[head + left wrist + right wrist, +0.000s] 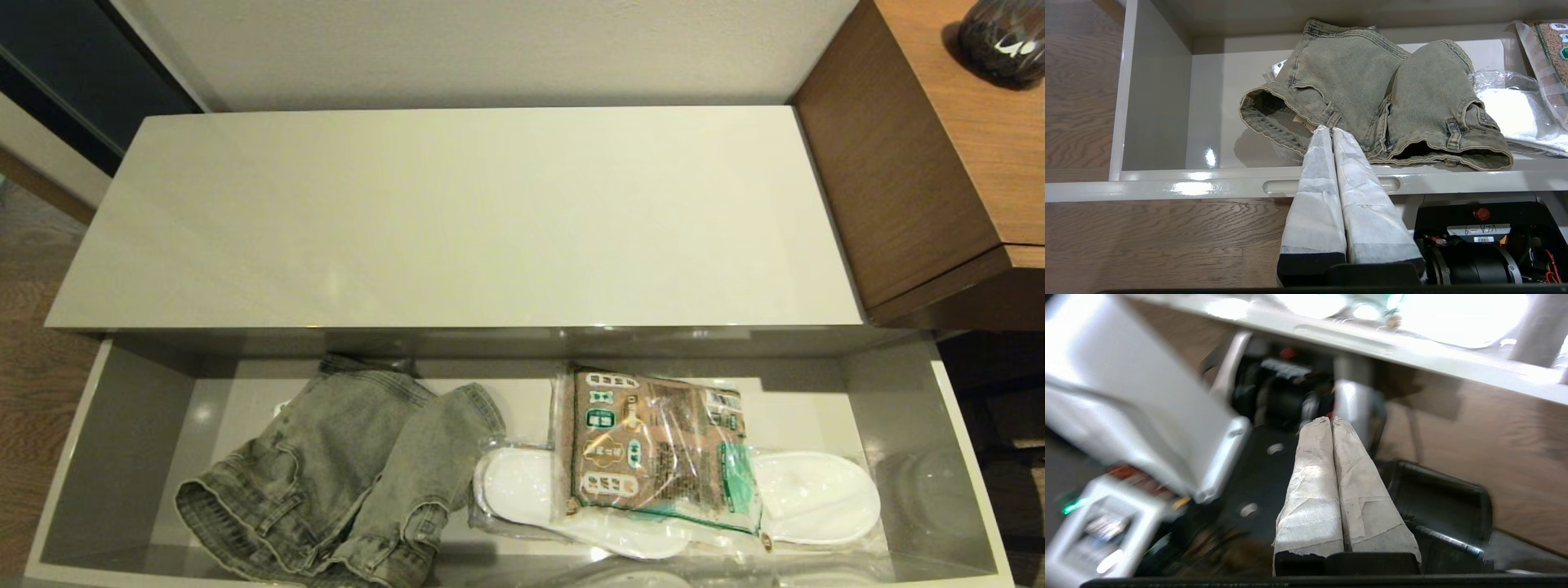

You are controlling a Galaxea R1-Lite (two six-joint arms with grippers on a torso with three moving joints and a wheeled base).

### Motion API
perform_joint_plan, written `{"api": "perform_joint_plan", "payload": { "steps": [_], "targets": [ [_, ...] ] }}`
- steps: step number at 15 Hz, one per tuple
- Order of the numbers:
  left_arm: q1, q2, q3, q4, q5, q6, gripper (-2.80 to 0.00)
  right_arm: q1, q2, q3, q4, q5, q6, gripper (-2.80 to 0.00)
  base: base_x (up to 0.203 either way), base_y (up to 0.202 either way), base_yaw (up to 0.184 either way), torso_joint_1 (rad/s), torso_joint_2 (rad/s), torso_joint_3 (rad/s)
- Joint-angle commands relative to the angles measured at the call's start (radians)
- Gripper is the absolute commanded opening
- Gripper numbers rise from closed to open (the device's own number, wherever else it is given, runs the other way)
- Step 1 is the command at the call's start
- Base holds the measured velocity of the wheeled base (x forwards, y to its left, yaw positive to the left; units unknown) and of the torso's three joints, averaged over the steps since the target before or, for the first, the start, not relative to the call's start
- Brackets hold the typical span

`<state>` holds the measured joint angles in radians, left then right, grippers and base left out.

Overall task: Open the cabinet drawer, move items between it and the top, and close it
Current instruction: Take out the shorts from the drawer

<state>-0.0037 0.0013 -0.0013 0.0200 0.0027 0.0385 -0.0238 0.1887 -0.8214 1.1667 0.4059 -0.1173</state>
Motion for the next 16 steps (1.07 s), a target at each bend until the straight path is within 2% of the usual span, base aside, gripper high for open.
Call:
{"api": "perform_joint_plan", "payload": {
  "steps": [1,2,3,5,7,9,11,13,14,16],
  "targets": [
    [-0.001,0.000,0.000,0.000,0.000,0.000,-2.80,0.008,-0.139,0.128,-0.209,-0.018,0.019,-2.80,0.000,0.000,0.000,0.000,0.00,0.000],
    [0.001,0.000,0.000,0.000,0.000,0.000,-2.80,0.010,-0.143,0.172,-0.314,-0.027,0.054,-2.80,0.000,0.000,0.000,0.000,0.00,0.000],
    [-0.001,0.000,0.000,0.000,0.000,0.000,-2.80,0.011,-0.145,0.208,-0.382,-0.065,0.125,-2.80,0.000,0.000,0.000,0.000,0.00,0.000],
    [0.001,0.000,0.000,0.000,0.000,0.000,-2.80,0.011,-0.146,0.295,-0.507,-0.198,0.193,-2.80,0.000,0.000,0.000,0.000,0.00,0.000],
    [-0.001,0.000,0.000,0.000,0.000,0.000,-2.80,0.012,-0.146,0.397,-0.636,-0.313,0.208,-2.80,0.000,0.000,0.000,0.000,0.00,0.000],
    [-0.001,0.000,0.000,0.000,0.000,0.000,-2.80,0.012,-0.146,0.524,-0.852,-0.397,0.209,-2.80,0.000,0.000,0.000,0.000,0.00,0.000],
    [-0.001,0.000,0.000,0.000,0.000,-0.002,-2.80,0.012,-0.146,0.616,-1.021,-0.426,0.204,-2.80,0.000,0.000,0.000,0.000,0.00,0.000],
    [0.000,0.000,0.000,0.000,0.000,0.000,-2.80,0.012,-0.146,0.654,-1.067,-0.427,0.201,-2.80,0.000,0.000,0.000,0.000,0.00,0.000],
    [-0.001,0.000,0.000,0.000,0.000,0.000,-2.80,0.012,-0.146,0.717,-1.092,-0.425,0.196,-2.80,0.000,0.000,0.000,0.000,0.00,0.000],
    [-0.001,0.000,0.000,0.000,0.000,-0.002,-2.80,0.012,-0.145,0.811,-1.137,-0.417,0.123,-2.80,0.000,0.000,0.000,0.000,0.00,0.000]
  ]
}}
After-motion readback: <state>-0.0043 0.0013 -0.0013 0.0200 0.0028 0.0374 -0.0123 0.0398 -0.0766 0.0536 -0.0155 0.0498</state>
